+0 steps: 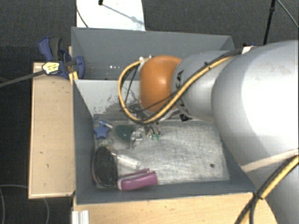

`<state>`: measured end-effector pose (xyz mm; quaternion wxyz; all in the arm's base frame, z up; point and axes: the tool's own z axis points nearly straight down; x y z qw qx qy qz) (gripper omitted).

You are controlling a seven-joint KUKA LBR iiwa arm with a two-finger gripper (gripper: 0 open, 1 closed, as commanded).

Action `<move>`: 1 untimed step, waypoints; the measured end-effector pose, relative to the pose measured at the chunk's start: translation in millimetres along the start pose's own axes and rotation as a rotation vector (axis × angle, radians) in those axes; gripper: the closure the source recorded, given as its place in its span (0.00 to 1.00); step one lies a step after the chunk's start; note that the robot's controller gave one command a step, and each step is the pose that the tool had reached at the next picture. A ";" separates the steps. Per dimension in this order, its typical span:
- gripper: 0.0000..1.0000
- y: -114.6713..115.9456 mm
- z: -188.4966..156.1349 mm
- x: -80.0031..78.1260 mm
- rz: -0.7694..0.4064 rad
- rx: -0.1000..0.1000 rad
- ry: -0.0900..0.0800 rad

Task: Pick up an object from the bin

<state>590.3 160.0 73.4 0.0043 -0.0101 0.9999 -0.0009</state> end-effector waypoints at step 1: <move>1.00 -21.5 -132.1 19.6 -0.046 -0.003 -0.002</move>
Offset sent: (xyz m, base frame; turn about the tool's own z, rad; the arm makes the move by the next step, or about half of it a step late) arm -0.0223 -0.0208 0.1265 -0.0485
